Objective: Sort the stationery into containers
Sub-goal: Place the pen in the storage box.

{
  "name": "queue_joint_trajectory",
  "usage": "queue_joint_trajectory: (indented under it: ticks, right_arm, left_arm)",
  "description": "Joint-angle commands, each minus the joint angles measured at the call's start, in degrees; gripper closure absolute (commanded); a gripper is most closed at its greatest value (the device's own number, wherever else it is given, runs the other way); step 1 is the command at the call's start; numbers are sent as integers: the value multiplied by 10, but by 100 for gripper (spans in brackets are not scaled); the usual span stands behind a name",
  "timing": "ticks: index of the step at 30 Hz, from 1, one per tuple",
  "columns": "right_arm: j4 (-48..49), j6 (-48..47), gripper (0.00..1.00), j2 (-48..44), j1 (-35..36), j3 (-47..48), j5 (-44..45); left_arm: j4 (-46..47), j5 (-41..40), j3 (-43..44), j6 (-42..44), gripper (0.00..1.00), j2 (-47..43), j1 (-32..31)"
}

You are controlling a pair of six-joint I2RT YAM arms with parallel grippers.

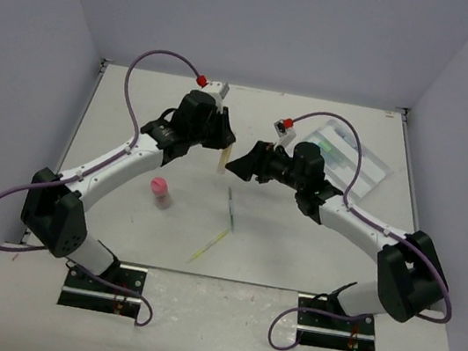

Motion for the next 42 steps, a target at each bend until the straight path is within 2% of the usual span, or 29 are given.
queue_joint_trajectory:
  ticks: [1, 2, 4, 6, 9, 10, 11, 12, 13, 15, 16, 18, 20, 23, 26, 31, 36, 39, 42]
  right_arm:
    - [10, -12, 28, 29, 8, 56, 4]
    - [11, -11, 29, 32, 9, 59, 4]
    - [9, -12, 38, 40, 11, 70, 5]
    - [-4, -19, 55, 45, 12, 79, 6]
    - [-35, -49, 90, 44, 12, 88, 24]
    - [-45, -57, 93, 41, 12, 89, 36]
    - [-76, -79, 100, 37, 11, 95, 60]
    - [-115, -104, 100, 31, 8, 103, 105]
    - [-188, -155, 100, 22, -2, 121, 146]
    - [-287, -216, 100, 24, -30, 166, 240]
    - [-358, -264, 100, 32, -42, 183, 281]
    - [-423, -382, 100, 59, -83, 214, 339]
    - [-438, -477, 100, 83, -110, 226, 389]
    - [-425, -634, 100, 119, -146, 227, 400]
    - [-419, -682, 100, 162, -186, 267, 379]
    - [-422, -740, 100, 261, -218, 328, 432]
    - [-422, -745, 100, 286, -230, 354, 440]
    - [-438, -743, 86, 296, -230, 368, 429]
    - [-456, -734, 65, 297, -230, 370, 421]
  left_arm:
    - [57, 44, -26, -62, 100, -21, -19]
    - [60, 45, -25, -66, 100, -25, -23]
    - [66, 47, -22, -74, 100, -26, -35]
    - [71, 49, -20, -82, 100, -27, -39]
    - [77, 52, -22, -87, 98, -33, -44]
    - [77, 52, -22, -86, 93, -34, -44]
    - [77, 49, -22, -78, 60, -38, -44]
    - [70, 38, -20, -61, 12, -44, -44]
    - [47, 18, -16, -44, 2, -49, -44]
    - [-13, -64, 4, -17, 0, -63, -44]
    - [-33, -113, 9, -11, 0, -74, -43]
    - [-63, -184, -3, 9, 0, -100, -42]
    - [-63, -170, -20, 38, 0, -116, -42]
    - [-65, -106, -49, 64, 0, -127, -47]
    - [-69, -86, -79, 74, 0, -136, -63]
    - [-73, -74, -124, 86, 0, -178, -76]
    - [-82, -92, -150, 95, 0, -202, -75]
    - [-80, -90, -162, 95, 0, -204, -75]
    - [-81, -100, -167, 96, 0, -206, -75]
